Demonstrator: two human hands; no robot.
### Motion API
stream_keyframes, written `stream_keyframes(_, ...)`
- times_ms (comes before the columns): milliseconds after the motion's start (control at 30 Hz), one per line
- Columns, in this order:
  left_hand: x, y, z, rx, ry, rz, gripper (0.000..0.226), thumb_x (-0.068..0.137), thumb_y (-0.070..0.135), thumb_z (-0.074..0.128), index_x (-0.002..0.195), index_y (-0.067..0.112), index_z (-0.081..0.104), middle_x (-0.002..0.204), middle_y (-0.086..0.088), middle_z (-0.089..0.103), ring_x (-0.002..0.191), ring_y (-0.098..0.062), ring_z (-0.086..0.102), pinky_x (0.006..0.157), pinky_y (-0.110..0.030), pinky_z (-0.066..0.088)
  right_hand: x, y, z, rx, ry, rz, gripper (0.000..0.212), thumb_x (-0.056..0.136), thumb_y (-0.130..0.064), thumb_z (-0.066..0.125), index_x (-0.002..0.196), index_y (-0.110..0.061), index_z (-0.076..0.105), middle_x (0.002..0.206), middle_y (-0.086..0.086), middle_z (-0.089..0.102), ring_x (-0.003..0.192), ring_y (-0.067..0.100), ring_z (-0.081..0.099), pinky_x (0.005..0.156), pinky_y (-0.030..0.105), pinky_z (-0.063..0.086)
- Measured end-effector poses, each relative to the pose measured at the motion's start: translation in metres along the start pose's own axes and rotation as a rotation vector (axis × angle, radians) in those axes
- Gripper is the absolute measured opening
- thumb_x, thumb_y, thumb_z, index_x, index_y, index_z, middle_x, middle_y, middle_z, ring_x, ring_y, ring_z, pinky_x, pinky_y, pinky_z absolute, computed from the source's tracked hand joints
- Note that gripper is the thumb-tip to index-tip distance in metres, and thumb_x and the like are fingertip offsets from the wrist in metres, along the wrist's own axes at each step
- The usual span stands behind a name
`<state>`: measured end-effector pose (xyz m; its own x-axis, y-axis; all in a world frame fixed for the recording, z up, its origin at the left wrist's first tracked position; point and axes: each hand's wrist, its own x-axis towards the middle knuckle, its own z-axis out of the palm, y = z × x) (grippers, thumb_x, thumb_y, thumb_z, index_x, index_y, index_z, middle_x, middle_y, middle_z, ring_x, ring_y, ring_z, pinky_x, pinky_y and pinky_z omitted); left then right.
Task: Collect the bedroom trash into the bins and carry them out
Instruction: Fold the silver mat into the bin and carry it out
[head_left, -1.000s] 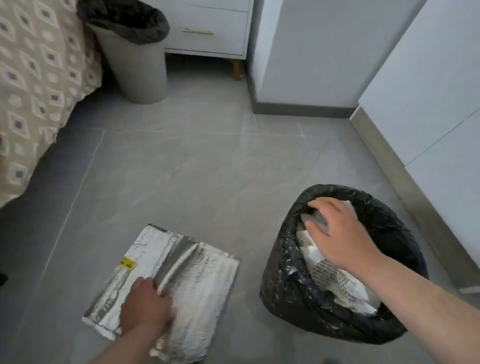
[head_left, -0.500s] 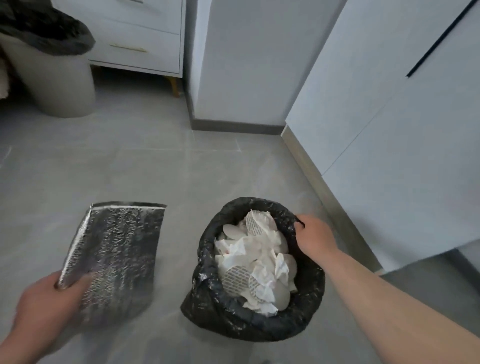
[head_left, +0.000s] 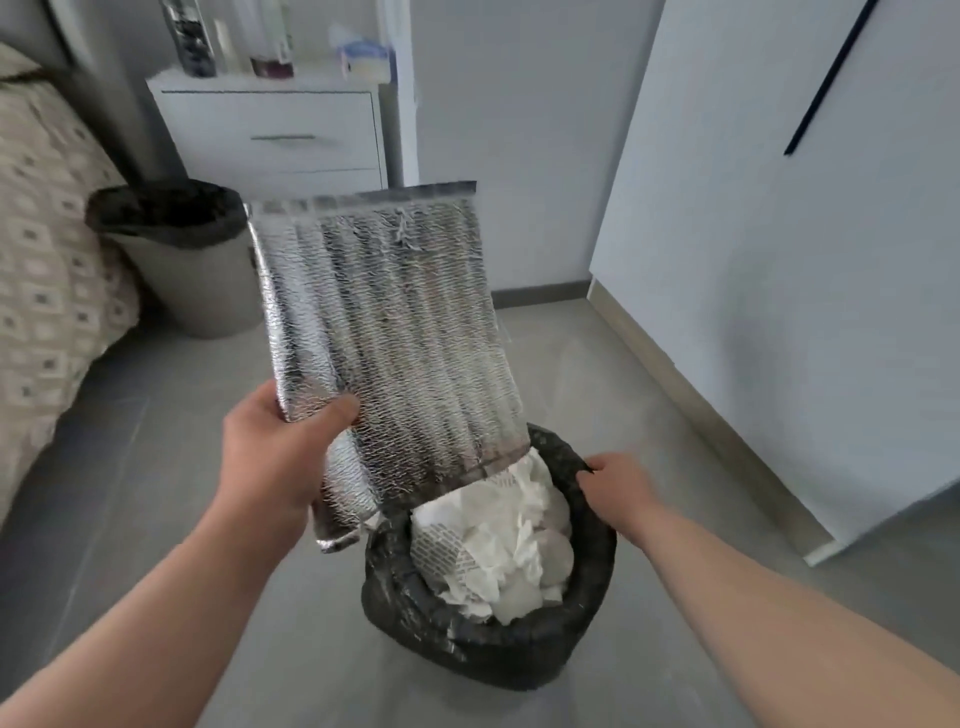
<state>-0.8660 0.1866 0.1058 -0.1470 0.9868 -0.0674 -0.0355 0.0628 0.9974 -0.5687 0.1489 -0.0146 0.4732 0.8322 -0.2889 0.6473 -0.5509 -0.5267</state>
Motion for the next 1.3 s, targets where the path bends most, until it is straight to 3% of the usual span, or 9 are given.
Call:
stream_keyframes(233, -0.012, -0.051, 0.026, 0.370, -0.048, -0.035, 0.013, 0.077, 0.007, 0.072, 0.082, 0.014, 0.062, 0.073, 0.000, 0.067, 0.066, -0.017, 0.063, 0.055, -0.025, 0.045, -0.008, -0.007, 0.007, 0.001, -0.090, -0.099, 0.021, 0.085, -0.020, 0.056, 0.081, -0.006, 0.070, 0.077, 0.010, 0.066, 0.074, 0.026, 0.059, 0.056, 0.027, 0.039)
stream_keyframes(533, -0.013, -0.106, 0.025, 0.722, -0.117, -0.162, 0.025, 0.078, 0.008, 0.063, 0.096, 0.010, 0.045, 0.086, -0.010, 0.058, 0.066, -0.017, 0.053, 0.050, -0.027, 0.040, -0.006, -0.002, 0.018, 0.001, -0.089, -0.167, 0.036, 0.087, -0.019, 0.058, 0.053, -0.014, 0.045, 0.052, 0.001, 0.044, 0.053, 0.017, 0.042, 0.048, 0.024, 0.028)
stream_keyframes(633, -0.020, -0.110, 0.032, 0.817, -0.229, -0.143, 0.057, 0.077, 0.013, 0.069, 0.122, 0.009, 0.034, 0.118, -0.017, 0.055, 0.092, -0.024, 0.060, 0.071, -0.035, 0.050, -0.007, -0.002, 0.019, 0.033, -0.097, -0.168, 0.030, 0.087, -0.019, 0.056, 0.062, -0.002, 0.054, 0.056, 0.006, 0.048, 0.055, 0.019, 0.045, 0.050, 0.028, 0.030)
stream_keyframes(700, -0.023, -0.114, 0.035, 1.105, -0.277, -0.005, 0.108, 0.077, 0.033, 0.073, 0.147, 0.016, -0.006, 0.154, -0.016, 0.018, 0.138, -0.035, 0.030, 0.108, -0.044, 0.033, -0.007, -0.005, 0.022, 0.035, -0.116, -0.176, 0.029, 0.086, -0.020, 0.057, 0.063, -0.003, 0.055, 0.057, 0.005, 0.049, 0.056, 0.019, 0.046, 0.051, 0.028, 0.031)
stream_keyframes(767, -0.024, -0.121, 0.034, 1.379, -0.270, 0.283, 0.119, 0.080, 0.048, 0.065, 0.141, 0.022, -0.034, 0.154, -0.017, -0.023, 0.144, -0.034, -0.020, 0.118, -0.046, -0.004, -0.009, -0.009, 0.025, -0.008, -0.115, -0.182, 0.028, 0.086, -0.019, 0.056, 0.061, -0.007, 0.054, 0.056, 0.002, 0.049, 0.056, 0.018, 0.047, 0.049, 0.025, 0.030)
stream_keyframes(867, -0.021, -0.132, 0.033, 1.493, -0.392, 0.609, 0.096, 0.084, 0.043, 0.060, 0.150, 0.024, -0.007, 0.159, -0.016, -0.007, 0.140, -0.028, -0.032, 0.112, -0.041, -0.022, -0.009, -0.012, 0.027, -0.054, -0.077, -0.179, 0.028, 0.085, -0.016, 0.053, 0.057, -0.011, 0.048, 0.055, 0.001, 0.047, 0.053, 0.018, 0.044, 0.047, 0.024, 0.029)
stream_keyframes(967, -0.019, -0.138, 0.034, 1.564, -0.654, 0.413, 0.073, 0.093, 0.052, 0.039, 0.151, 0.027, 0.002, 0.161, -0.007, -0.007, 0.143, -0.022, -0.024, 0.115, -0.045, -0.018, -0.010, -0.012, 0.028, -0.044, -0.076, -0.186, 0.032, 0.085, -0.014, 0.052, 0.055, -0.015, 0.043, 0.052, 0.000, 0.045, 0.051, 0.017, 0.042, 0.047, 0.026, 0.029)
stream_keyframes(1067, -0.018, -0.147, 0.038, 1.617, -0.755, 0.291, 0.089, 0.083, 0.069, 0.038, 0.150, 0.029, -0.005, 0.159, -0.005, -0.015, 0.146, -0.026, -0.018, 0.118, -0.048, -0.011, -0.010, -0.011, 0.029, -0.039, -0.065, -0.201, 0.037, 0.086, -0.015, 0.053, 0.052, -0.016, 0.039, 0.050, -0.003, 0.042, 0.048, 0.013, 0.039, 0.046, 0.022, 0.027)
stream_keyframes(1300, -0.016, -0.175, 0.049, 1.616, -0.882, 0.077, 0.098, 0.079, 0.065, 0.048, 0.151, 0.027, -0.006, 0.159, -0.008, -0.017, 0.147, -0.026, -0.015, 0.119, -0.049, -0.007, -0.007, -0.006, 0.034, -0.036, -0.061, -0.187, 0.031, 0.086, -0.019, 0.052, 0.057, -0.012, 0.043, 0.053, 0.000, 0.047, 0.050, 0.016, 0.042, 0.048, 0.027, 0.031)
